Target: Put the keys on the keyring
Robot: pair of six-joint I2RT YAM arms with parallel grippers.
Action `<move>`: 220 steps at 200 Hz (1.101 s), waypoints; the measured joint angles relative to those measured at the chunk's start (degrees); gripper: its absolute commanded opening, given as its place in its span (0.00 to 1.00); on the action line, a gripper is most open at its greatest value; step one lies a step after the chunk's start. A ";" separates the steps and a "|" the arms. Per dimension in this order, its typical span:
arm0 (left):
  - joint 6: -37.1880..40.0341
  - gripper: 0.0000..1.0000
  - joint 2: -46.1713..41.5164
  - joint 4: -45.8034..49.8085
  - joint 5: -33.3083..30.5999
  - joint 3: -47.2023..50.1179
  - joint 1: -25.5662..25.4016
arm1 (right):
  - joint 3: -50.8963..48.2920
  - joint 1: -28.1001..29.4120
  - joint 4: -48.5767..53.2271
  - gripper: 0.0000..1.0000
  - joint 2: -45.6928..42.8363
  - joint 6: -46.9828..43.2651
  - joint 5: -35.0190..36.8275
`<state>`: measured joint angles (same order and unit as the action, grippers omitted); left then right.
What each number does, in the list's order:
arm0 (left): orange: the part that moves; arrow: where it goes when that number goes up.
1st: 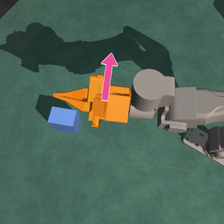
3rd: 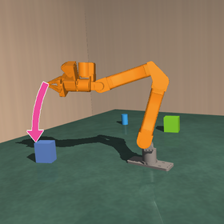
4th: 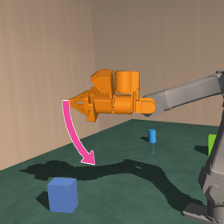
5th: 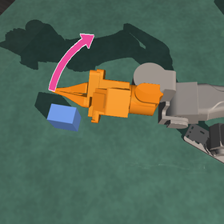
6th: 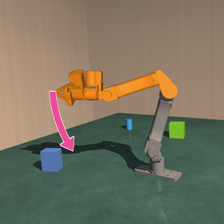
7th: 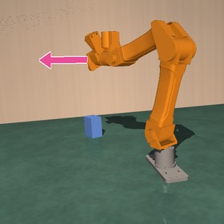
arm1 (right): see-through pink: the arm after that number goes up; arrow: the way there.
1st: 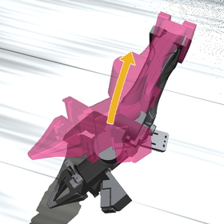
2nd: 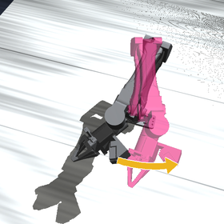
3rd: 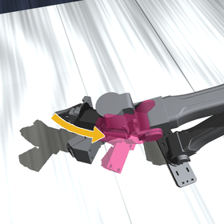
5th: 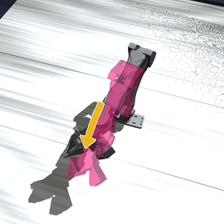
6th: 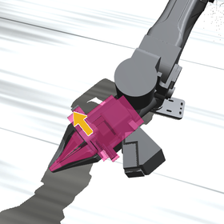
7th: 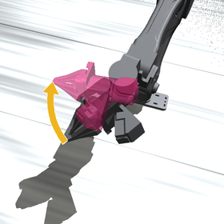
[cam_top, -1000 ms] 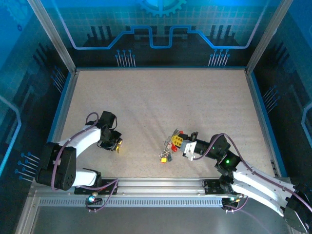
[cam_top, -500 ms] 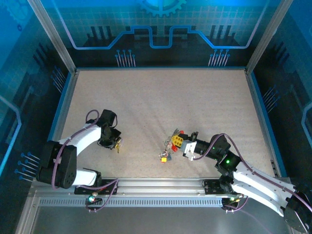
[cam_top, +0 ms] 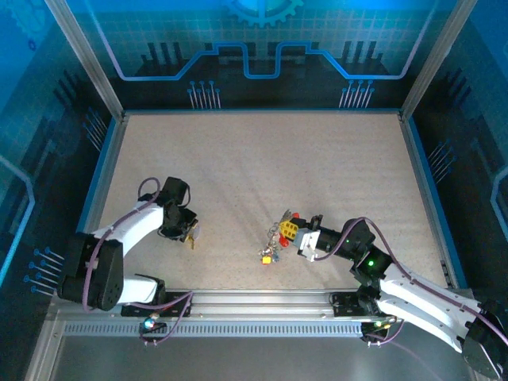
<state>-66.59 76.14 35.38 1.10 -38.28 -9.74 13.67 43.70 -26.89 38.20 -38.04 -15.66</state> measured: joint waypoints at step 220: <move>-6.80 0.17 3.43 -0.17 -4.22 -0.33 -3.19 | 0.00 0.00 0.59 0.00 -0.85 -0.13 -1.27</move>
<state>-73.38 79.57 35.20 -3.11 -38.61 -12.93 13.67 43.70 -26.30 37.34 -38.17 -16.93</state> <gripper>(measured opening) 0.166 0.049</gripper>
